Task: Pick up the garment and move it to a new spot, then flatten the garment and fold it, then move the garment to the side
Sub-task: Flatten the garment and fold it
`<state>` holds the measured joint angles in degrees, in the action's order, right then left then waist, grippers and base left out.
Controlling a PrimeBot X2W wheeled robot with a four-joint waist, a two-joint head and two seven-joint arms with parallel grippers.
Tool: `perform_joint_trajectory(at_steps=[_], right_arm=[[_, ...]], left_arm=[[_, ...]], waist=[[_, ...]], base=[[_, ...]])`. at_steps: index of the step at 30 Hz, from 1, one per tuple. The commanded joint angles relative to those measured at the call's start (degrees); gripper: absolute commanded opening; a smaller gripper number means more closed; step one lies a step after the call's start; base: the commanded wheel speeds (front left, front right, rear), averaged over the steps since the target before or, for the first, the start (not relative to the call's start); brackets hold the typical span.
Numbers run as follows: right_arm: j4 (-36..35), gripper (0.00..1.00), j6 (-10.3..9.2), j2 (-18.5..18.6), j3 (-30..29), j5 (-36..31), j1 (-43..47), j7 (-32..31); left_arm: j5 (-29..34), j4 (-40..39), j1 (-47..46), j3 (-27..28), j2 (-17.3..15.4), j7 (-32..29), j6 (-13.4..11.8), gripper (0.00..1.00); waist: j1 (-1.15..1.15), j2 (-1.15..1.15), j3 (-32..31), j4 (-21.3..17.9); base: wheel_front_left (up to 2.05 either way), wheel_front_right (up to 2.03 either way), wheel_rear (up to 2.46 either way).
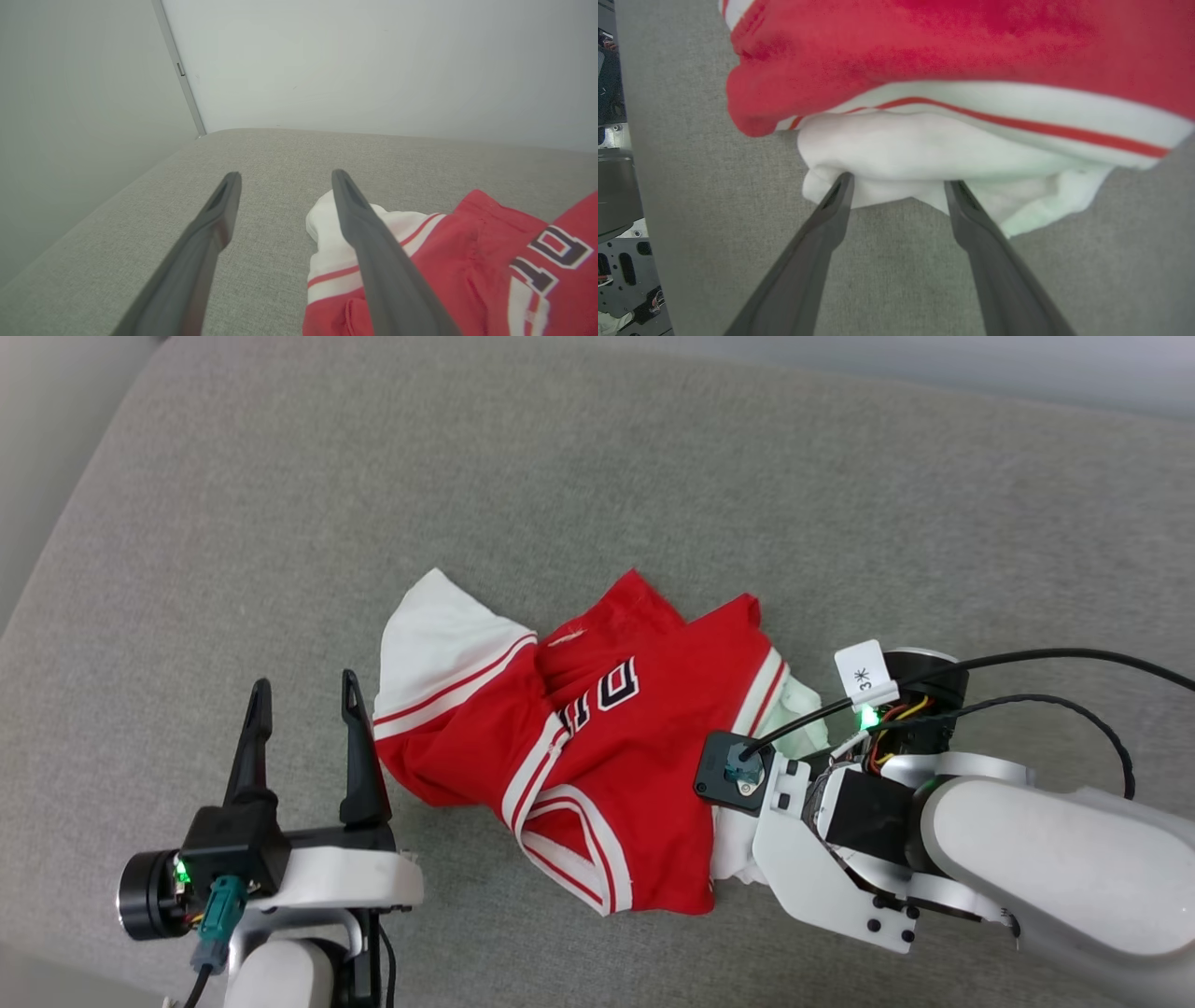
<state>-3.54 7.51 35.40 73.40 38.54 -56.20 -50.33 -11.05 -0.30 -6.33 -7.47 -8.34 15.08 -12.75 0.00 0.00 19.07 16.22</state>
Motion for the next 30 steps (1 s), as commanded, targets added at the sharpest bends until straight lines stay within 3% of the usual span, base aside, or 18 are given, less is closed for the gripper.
perform_joint_trajectory(at_steps=[1, 11, 12, 13, 17, 22, 30], right_arm=[[0.6, 1.0, -0.04, 0.0, -0.1, -1.0, 0.9, -0.7], [1.2, 1.0, -0.06, 1.9, 0.8, -3.4, 4.7, -5.1], [1.0, 0.44, -0.06, 2.1, 0.9, -3.6, 5.0, -5.3], [0.8, 0.0, -0.06, 2.1, 1.0, -3.6, 5.1, -5.2], [-0.1, 0.0, -0.05, 1.8, 0.7, -4.5, 4.0, -2.8], [-0.5, 0.0, -0.05, 0.3, -0.1, -4.2, -0.3, 4.6], [-1.3, 0.0, -0.05, 5.3, -0.1, -2.0, -2.6, 14.8]], left_arm=[[0.9, 0.4, -1.5, 1.1, 1.3, 0.1, 1.4, 1.0], [3.1, 1.4, -3.7, 3.8, 4.7, 0.1, 5.0, 1.0], [3.3, 1.5, -3.9, 3.9, 4.9, 0.1, 5.1, 1.0], [3.3, 1.7, -4.1, 4.1, 5.0, 0.1, 5.3, 1.0], [3.9, 2.4, -4.1, 4.7, 5.3, 0.1, 5.9, 1.0], [5.0, 3.1, -2.5, 5.9, 5.4, 0.1, 6.3, 1.0], [6.9, 3.4, 1.8, 9.1, 5.0, 0.1, 7.3, 1.0]], waist=[[0.0, 0.0, 3.2, 2.0], [0.0, 0.0, 7.1, 3.4], [0.0, 0.0, 7.2, 3.4], [0.0, 0.0, 7.2, 3.3], [0.0, 0.0, 6.1, 2.6], [0.0, 0.0, 2.5, 0.7], [0.0, 0.0, -4.1, -4.7]], base=[[0.0, 0.0, 0.0], [0.0, 0.0, 0.0], [0.0, 0.0, 0.0], [0.0, 0.0, 0.0], [0.0, 0.0, 0.0], [0.0, 0.0, 0.0], [0.0, 0.0, 0.0]])
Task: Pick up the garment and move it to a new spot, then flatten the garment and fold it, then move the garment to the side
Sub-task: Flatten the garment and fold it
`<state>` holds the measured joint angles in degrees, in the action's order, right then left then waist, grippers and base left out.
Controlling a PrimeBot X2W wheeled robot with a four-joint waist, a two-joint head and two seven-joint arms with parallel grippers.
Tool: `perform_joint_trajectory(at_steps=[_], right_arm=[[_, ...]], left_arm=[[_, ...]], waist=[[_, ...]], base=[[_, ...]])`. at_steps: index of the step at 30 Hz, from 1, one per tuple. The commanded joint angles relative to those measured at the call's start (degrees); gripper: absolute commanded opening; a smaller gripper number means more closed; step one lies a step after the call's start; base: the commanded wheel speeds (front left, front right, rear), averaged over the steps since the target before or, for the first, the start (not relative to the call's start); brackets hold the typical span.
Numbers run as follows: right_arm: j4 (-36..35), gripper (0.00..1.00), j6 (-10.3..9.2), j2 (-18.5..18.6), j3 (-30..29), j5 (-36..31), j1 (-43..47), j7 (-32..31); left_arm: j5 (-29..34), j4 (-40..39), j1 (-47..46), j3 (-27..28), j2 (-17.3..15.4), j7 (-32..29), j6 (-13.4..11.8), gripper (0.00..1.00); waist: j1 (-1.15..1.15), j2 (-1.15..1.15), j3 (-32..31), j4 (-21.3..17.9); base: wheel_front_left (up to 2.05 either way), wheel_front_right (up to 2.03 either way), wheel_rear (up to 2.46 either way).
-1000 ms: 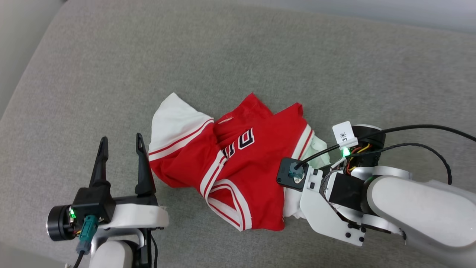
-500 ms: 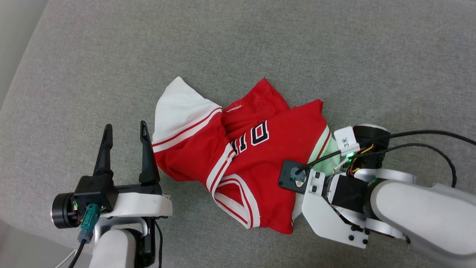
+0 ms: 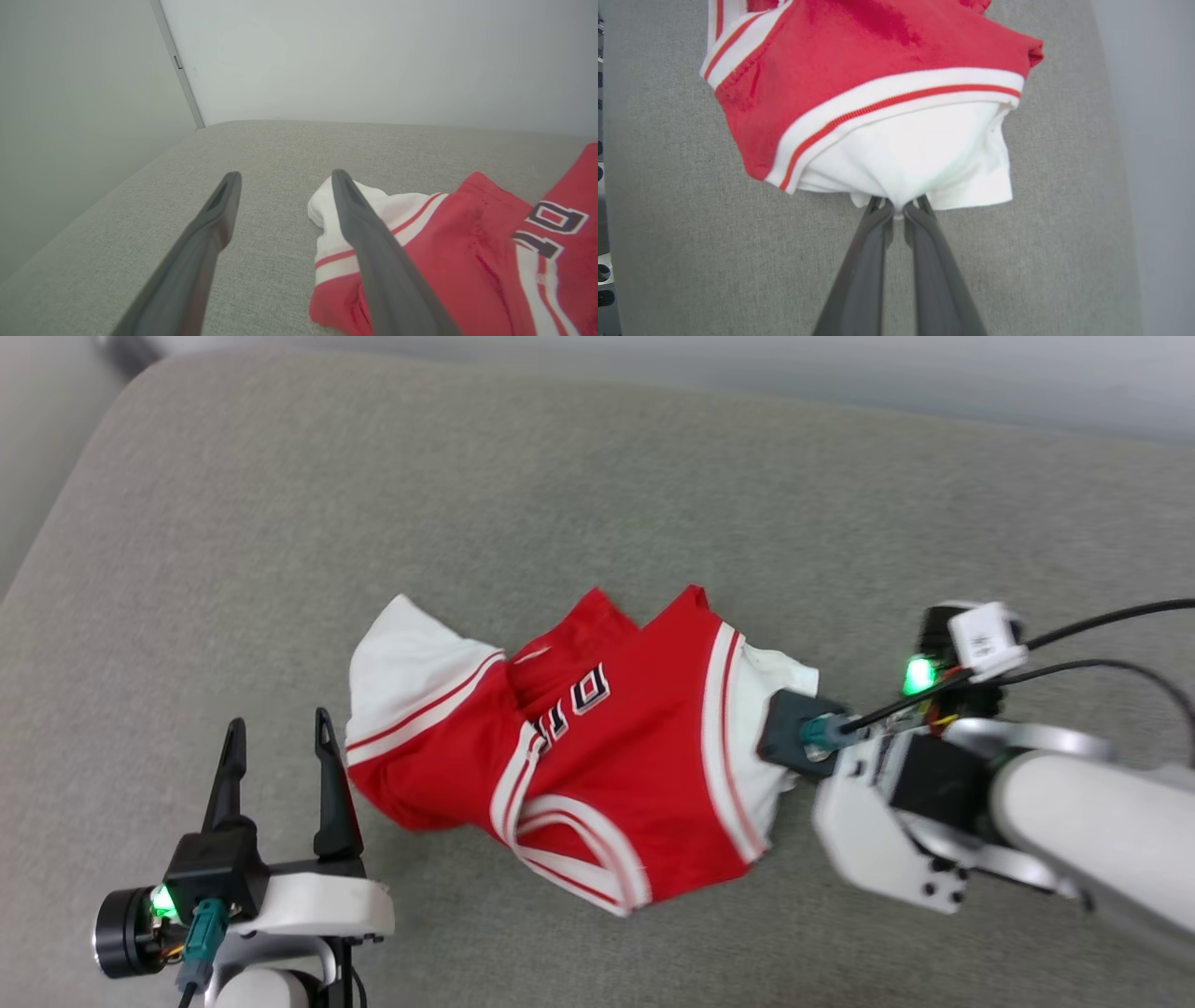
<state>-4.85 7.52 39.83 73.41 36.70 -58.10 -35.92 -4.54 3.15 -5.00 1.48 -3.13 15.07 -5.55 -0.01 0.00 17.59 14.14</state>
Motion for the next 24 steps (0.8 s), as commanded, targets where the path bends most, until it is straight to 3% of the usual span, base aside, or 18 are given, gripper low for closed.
perform_joint_trajectory(at_steps=[1, 8, 12, 18, 24], right_arm=[[-0.2, 0.0, -0.06, 2.2, -0.1, -0.3, -0.9, 0.9], [1.8, 0.0, -0.06, 10.5, 0.0, 3.6, 3.2, 3.9], [6.6, 0.0, -0.06, 12.8, 0.0, 8.6, 7.2, 5.4], [14.8, 0.0, -0.05, 11.9, 0.0, 11.5, 15.4, 4.3], [18.7, 0.0, -0.07, 9.1, -0.5, 13.1, 16.9, 9.1]], left_arm=[[0.5, -0.1, 1.0, 0.4, -0.3, 0.1, 0.4, 1.0], [1.7, -0.6, 2.9, 1.7, -0.4, 0.1, 0.9, 1.0], [1.9, -0.6, 3.2, 2.0, -0.4, 0.1, 1.4, 1.0], [2.4, 0.1, 2.7, 1.6, -0.2, 0.1, 1.9, 1.0], [2.8, 0.9, 2.9, 1.6, -0.3, 0.1, 2.1, 1.0]], waist=[[0.01, 0.0, -3.1, -3.2], [0.01, 0.0, -4.9, -6.7], [0.01, 0.0, -4.9, -7.9], [0.01, 0.0, -4.9, -8.1], [0.01, 0.0, -6.2, -8.1]], base=[[0.0, 0.0, 0.0], [0.0, 0.0, 0.0], [0.0, 0.0, 0.0], [0.0, 0.0, 0.0], [0.0, 0.0, 0.0]])
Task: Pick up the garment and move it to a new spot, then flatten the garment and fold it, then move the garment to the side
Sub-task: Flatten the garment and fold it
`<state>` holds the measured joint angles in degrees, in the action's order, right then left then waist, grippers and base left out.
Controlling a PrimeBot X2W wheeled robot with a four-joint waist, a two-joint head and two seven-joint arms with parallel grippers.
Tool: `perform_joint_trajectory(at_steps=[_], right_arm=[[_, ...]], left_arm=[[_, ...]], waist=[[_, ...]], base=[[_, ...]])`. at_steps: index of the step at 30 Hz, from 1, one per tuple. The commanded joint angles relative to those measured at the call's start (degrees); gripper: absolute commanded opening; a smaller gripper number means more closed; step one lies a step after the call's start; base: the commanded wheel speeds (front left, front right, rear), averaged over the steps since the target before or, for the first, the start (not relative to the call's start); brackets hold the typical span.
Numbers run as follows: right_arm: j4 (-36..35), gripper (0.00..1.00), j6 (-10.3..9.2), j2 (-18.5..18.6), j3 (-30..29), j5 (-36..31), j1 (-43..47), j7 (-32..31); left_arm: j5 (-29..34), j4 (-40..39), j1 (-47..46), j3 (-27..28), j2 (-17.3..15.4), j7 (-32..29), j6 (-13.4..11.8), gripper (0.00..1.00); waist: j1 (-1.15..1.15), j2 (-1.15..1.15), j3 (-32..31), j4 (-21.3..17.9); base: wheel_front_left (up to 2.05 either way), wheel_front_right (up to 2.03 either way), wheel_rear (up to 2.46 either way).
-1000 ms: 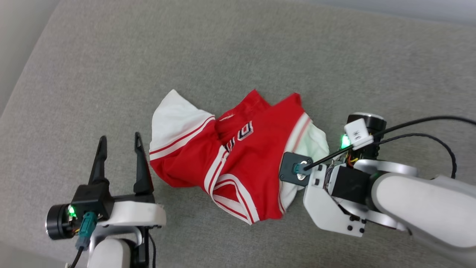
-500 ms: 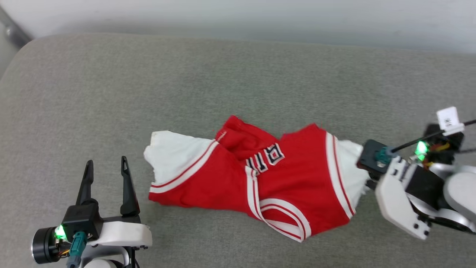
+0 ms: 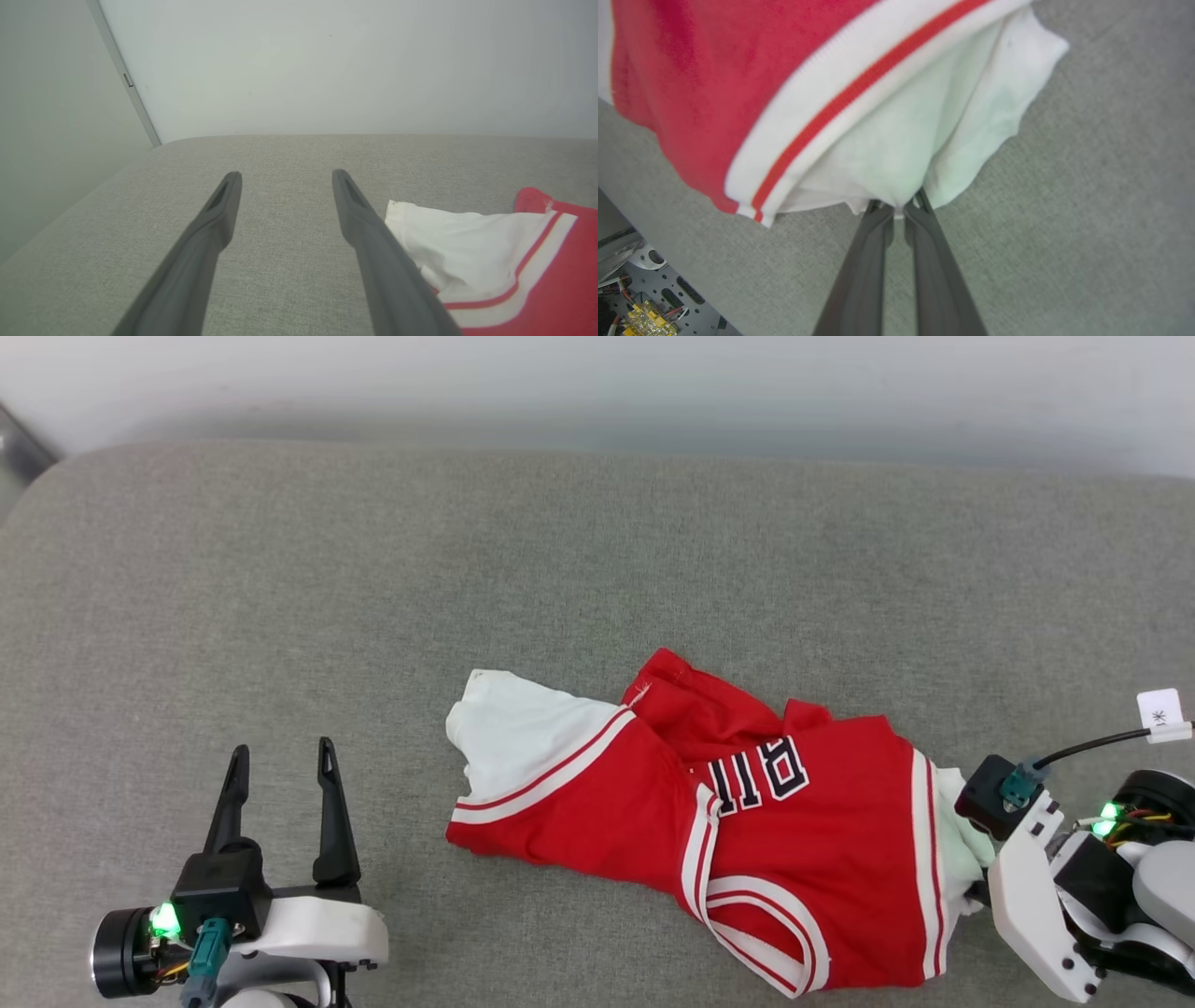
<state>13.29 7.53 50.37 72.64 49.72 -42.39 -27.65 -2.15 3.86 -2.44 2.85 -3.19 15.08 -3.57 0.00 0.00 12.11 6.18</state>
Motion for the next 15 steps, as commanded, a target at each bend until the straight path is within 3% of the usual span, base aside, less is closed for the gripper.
perform_joint_trajectory(at_steps=[1, 2, 3, 9, 15], right_arm=[[0.7, 0.0, -0.08, -1.6, -0.3, 0.2, 0.8, 2.0], [0.9, 0.43, -0.08, -1.6, -0.8, 0.2, 0.7, 3.1], [0.8, 1.0, -0.07, -1.3, -1.3, -0.1, 0.5, 4.3], [-2.3, 1.0, -0.07, 1.6, -6.7, -1.4, 2.2, 10.5], [-6.2, 1.0, -0.07, 2.2, -19.3, -5.4, 5.8, 18.8]], left_arm=[[0.5, 0.5, 0.6, 0.3, -0.4, 0.1, 0.2, 1.0], [0.5, 0.7, 0.8, 0.4, -0.6, 0.1, 0.3, 1.0], [0.6, 1.0, 0.9, 0.5, -0.8, 0.1, 0.4, 1.0], [1.2, 1.7, 1.1, 0.5, -2.4, 0.1, 1.3, 1.0], [1.8, 2.7, -0.8, 0.3, -4.9, 0.1, 2.6, 1.0]], waist=[[0.0, 0.0, -1.2, -0.2], [0.0, 0.0, -1.8, -0.3], [0.0, 0.0, -2.4, -0.4], [0.0, 0.0, -5.9, -1.6], [0.0, 0.0, -7.2, -3.8]], base=[[0.0, 0.0, 0.0], [0.0, 0.0, 0.0], [0.0, 0.0, 0.0], [0.0, 0.0, 0.0], [0.0, 0.0, 0.0]])
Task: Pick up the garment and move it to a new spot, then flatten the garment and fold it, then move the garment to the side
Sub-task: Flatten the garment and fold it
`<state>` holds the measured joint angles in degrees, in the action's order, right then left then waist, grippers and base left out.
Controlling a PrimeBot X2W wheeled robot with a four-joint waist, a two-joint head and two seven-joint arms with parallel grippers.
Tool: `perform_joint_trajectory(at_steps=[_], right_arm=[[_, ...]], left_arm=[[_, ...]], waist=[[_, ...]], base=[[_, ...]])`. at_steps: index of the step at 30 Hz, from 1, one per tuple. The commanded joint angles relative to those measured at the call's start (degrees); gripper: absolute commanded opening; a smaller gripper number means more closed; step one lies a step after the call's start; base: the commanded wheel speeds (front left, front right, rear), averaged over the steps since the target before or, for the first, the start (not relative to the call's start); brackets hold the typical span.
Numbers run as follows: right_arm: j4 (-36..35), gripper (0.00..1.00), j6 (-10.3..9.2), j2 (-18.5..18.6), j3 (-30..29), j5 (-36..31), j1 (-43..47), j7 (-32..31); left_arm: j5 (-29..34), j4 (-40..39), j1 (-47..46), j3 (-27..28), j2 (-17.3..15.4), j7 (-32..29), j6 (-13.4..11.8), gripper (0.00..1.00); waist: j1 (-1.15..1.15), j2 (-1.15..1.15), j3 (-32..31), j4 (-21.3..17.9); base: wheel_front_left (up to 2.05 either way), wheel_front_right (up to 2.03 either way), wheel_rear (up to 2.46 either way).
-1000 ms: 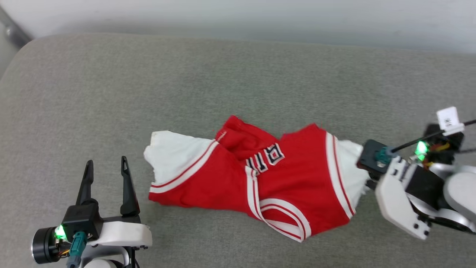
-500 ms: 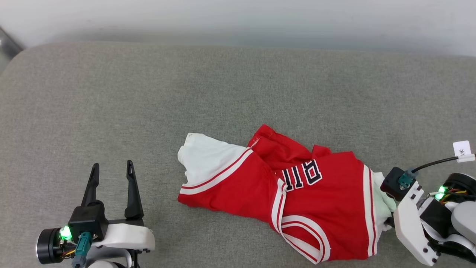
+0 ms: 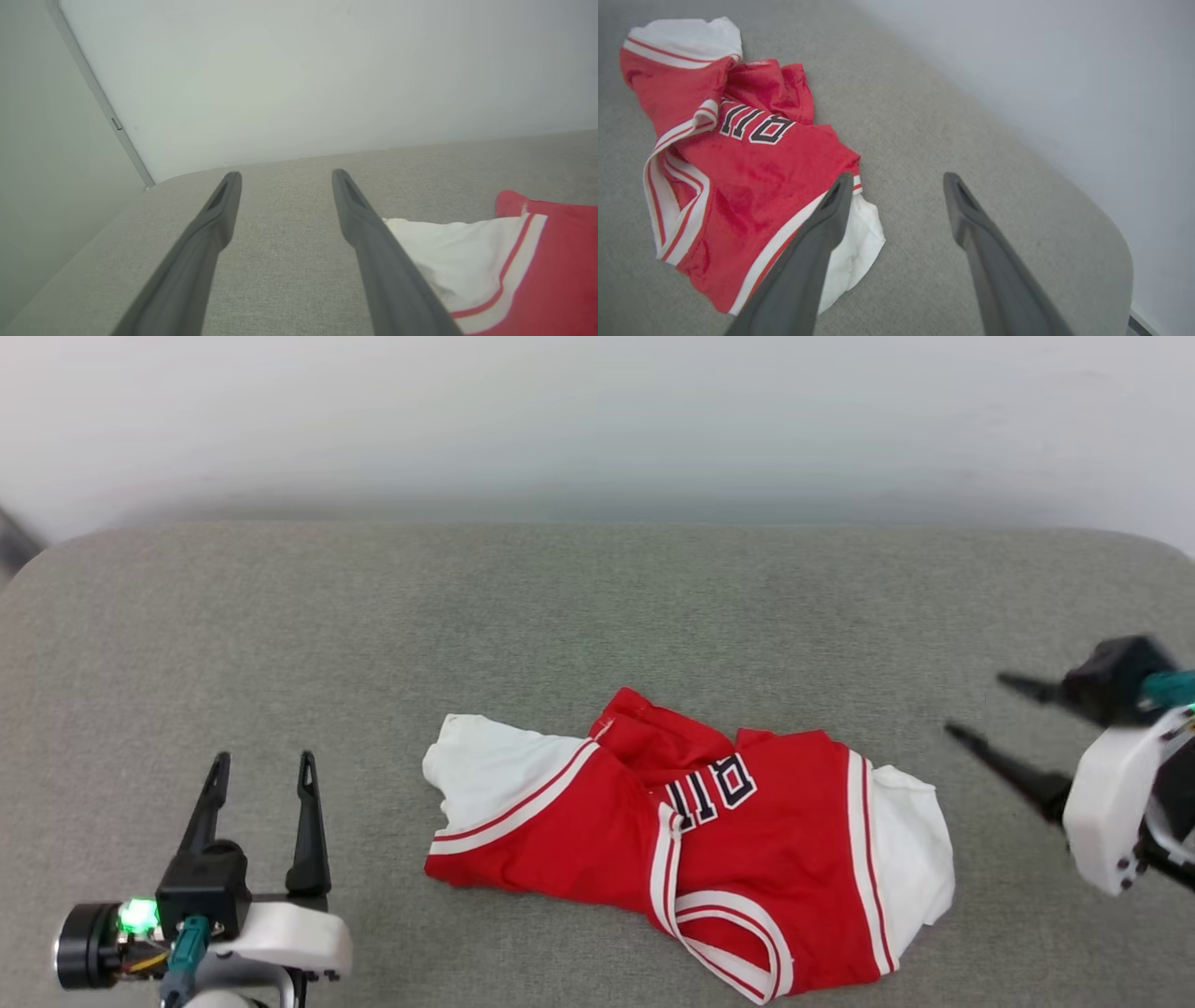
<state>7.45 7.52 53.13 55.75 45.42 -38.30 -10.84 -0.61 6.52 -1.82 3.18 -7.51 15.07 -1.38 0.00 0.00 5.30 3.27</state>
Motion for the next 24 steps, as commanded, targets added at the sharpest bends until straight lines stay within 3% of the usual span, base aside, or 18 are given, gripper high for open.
perform_joint_trajectory(at_steps=[1, 5, 11, 14, 15, 16, 17, 20, 24], right_arm=[[-0.3, 1.0, -0.06, -1.5, -5.6, -1.8, 2.9, 4.0], [0.4, 1.0, -0.06, -7.1, -18.7, -7.8, 9.2, 12.2], [-0.4, 1.0, -0.06, -21.9, -39.4, -20.7, 20.5, 21.1], [-3.0, 1.0, -0.05, -29.2, -46.6, -26.8, 25.5, 22.9], [-4.0, 1.0, -0.06, -31.5, -48.6, -28.3, 27.0, 23.2], [-4.0, 1.0, -0.06, -31.5, -48.6, -28.3, 27.0, 23.2], [-5.8, 1.0, -0.05, -35.4, -51.2, -31.1, 29.8, 23.8], [-7.2, 1.0, -0.06, -38.5, -53.1, -33.2, 32.0, 24.1], [-9.1, 1.0, -0.06, -42.6, -54.7, -35.7, 34.6, 24.5]], left_arm=[[0.4, 0.5, -1.9, -0.2, -1.1, 0.1, 0.8, 1.0], [0.6, 3.0, -5.4, -0.7, -3.6, -0.2, 2.5, 1.0], [0.8, 5.3, -13.3, -2.3, -7.0, -4.4, 5.4, 1.0], [0.6, 6.3, -17.6, -4.0, -8.9, -8.2, 6.9, 1.0], [0.5, 6.8, -19.1, -4.8, -9.6, -10.0, 7.4, 1.0], [0.5, 6.8, -19.1, -4.8, -9.6, -10.0, 7.4, 1.0], [-0.2, 7.8, -22.5, -6.9, -11.1, -14.1, 8.2, 1.0], [-2.0, 8.9, -25.9, -9.5, -12.5, -19.2, 8.6, 1.0], [-9.7, 10.5, -32.5, -19.8, -17.5, -31.1, 8.7, 1.0]], waist=[[0.0, 0.0, -0.4, -1.2], [0.0, 0.0, -0.1, -2.1], [0.0, 0.0, 0.8, -3.6], [0.0, 0.0, 1.5, -4.2], [0.0, 0.0, 1.7, -4.4], [0.0, 0.0, 1.7, -4.4], [0.0, 0.0, 2.3, -4.7], [0.0, 0.0, 2.9, -5.0], [0.0, 0.0, 4.5, -6.1]], base=[[0.0, 0.0, 0.0], [0.0, 0.0, 0.0], [0.0, 0.0, 0.0], [0.0, 0.0, 0.0], [0.0, 0.0, 0.0], [0.0, 0.0, 0.0], [0.0, 0.0, 0.0], [0.0, 0.0, 0.0], [0.0, 0.0, 0.0]])
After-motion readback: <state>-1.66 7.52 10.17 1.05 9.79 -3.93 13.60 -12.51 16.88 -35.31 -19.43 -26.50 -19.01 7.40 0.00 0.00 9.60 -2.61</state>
